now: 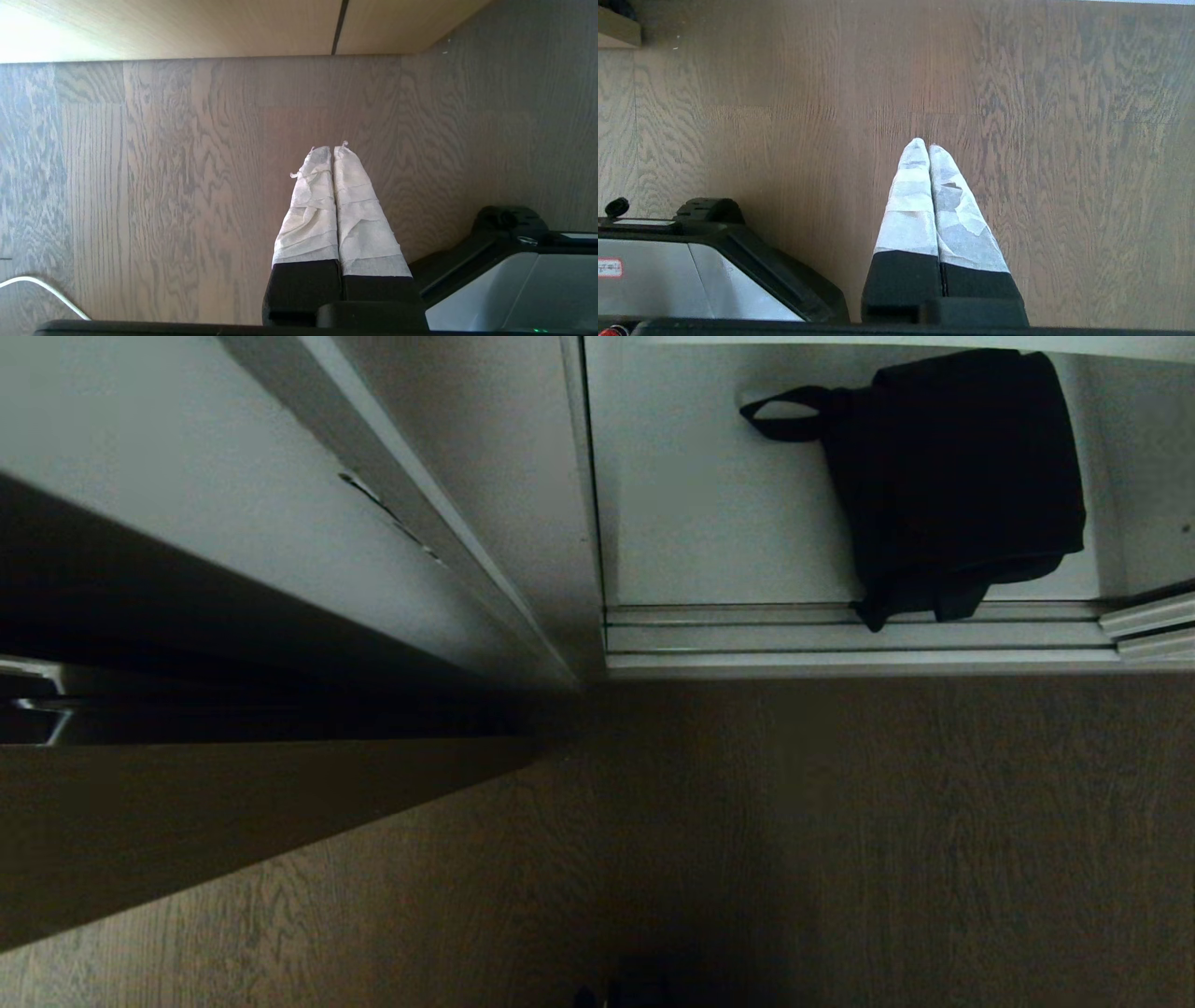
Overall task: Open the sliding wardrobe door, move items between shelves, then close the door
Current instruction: Place the bag on the higher shelf
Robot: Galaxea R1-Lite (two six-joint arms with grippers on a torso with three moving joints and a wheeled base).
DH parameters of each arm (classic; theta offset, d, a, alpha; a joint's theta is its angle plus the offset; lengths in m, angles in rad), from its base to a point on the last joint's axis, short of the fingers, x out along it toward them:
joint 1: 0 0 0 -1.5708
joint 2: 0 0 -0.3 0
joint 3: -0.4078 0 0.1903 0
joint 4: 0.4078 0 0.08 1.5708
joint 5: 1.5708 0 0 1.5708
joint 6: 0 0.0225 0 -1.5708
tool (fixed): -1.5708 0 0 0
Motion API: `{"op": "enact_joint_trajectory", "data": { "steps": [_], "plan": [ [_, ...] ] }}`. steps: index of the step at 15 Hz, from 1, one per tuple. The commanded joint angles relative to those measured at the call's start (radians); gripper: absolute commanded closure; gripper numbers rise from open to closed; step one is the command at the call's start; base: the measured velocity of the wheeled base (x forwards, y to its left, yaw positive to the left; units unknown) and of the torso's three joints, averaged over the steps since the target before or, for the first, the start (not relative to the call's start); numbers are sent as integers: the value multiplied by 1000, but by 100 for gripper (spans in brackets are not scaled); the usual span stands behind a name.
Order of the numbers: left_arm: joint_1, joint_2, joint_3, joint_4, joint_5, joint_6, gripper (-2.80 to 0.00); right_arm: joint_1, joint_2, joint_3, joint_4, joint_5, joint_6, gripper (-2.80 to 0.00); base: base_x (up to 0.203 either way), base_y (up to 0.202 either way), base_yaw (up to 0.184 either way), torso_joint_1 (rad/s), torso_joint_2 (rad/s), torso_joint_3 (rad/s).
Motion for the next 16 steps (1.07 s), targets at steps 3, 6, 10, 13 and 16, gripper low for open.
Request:
{"op": "enact_joint_trajectory", "data": {
  "steps": [3,6,10,13,16],
  "plan": [
    [0,-1,-1,0,0,0,0,1,-3,2,0,0,0,0,0,0,0,0,0,0],
    [0,-1,-1,0,0,0,0,1,-3,2,0,0,0,0,0,0,0,0,0,0],
    [0,-1,-1,0,0,0,0,1,-5,2,0,0,0,0,0,0,0,0,0,0],
    [0,-1,-1,0,0,0,0,1,-5,2,-2,1,0,0,0,0,0,0,0,0],
    [0,-1,-1,0,0,0,0,1,-3,2,0,-1,-8,0,0,0,0,0,0,0]
  ]
}}
